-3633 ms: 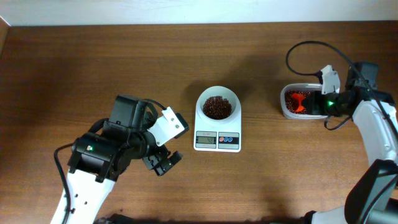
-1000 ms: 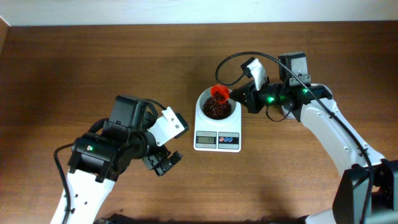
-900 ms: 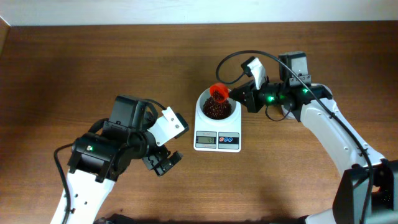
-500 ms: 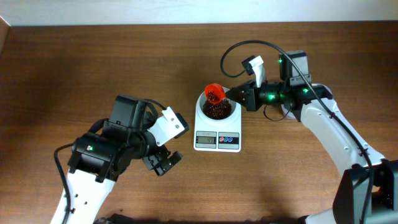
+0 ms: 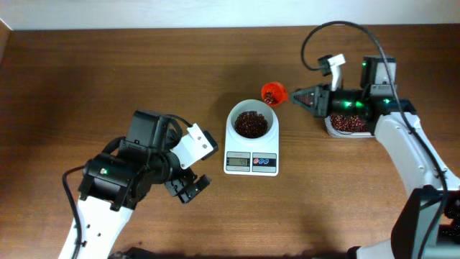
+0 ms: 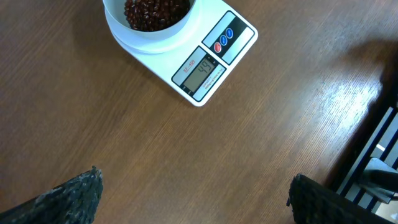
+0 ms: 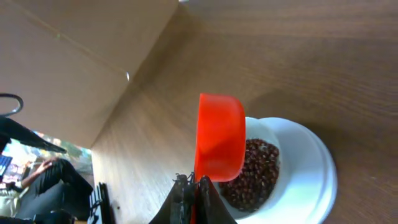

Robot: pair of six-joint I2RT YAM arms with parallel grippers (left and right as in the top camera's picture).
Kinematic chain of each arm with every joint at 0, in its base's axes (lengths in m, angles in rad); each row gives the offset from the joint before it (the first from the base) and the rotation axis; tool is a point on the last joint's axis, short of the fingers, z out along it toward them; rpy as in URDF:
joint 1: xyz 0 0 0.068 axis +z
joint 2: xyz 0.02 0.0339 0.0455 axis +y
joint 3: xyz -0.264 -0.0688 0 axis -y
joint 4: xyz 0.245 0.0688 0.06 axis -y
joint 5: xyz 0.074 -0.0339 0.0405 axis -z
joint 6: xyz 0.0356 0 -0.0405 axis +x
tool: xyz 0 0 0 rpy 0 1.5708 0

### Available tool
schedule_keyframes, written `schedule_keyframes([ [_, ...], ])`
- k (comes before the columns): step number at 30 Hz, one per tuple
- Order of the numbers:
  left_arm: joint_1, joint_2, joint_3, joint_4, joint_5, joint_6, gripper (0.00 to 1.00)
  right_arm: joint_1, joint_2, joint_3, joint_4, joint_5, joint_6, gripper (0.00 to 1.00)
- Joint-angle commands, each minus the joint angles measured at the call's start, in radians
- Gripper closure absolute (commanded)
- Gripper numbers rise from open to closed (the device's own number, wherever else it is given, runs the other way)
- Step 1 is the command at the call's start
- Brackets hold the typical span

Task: Scoop and weigh 50g on scale
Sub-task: 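Hold the scoop above the bowl edge, tipping small amounts of beans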

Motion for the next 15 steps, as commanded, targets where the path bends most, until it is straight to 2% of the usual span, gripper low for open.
schedule_keyframes([
  [1,0.004,-0.011,0.018,-0.001,0.003,-0.013,0.01,-0.018,0.000,-0.005,0.004,-0.042,0.007,0.96],
  [4,0.004,-0.010,0.018,-0.001,0.003,-0.013,0.01,-0.010,0.000,-0.006,0.004,-0.041,-0.001,0.96],
  [9,0.004,-0.010,0.018,-0.001,0.003,-0.013,0.01,0.052,0.000,-0.006,-0.001,-0.023,-0.154,0.96],
  [13,0.004,-0.010,0.018,-0.001,0.003,-0.013,0.01,0.122,0.000,-0.006,-0.003,0.306,-0.177,0.96],
  [15,0.004,-0.010,0.018,-0.001,0.003,-0.013,0.01,0.144,0.000,-0.006,0.009,0.295,-0.177,0.96],
])
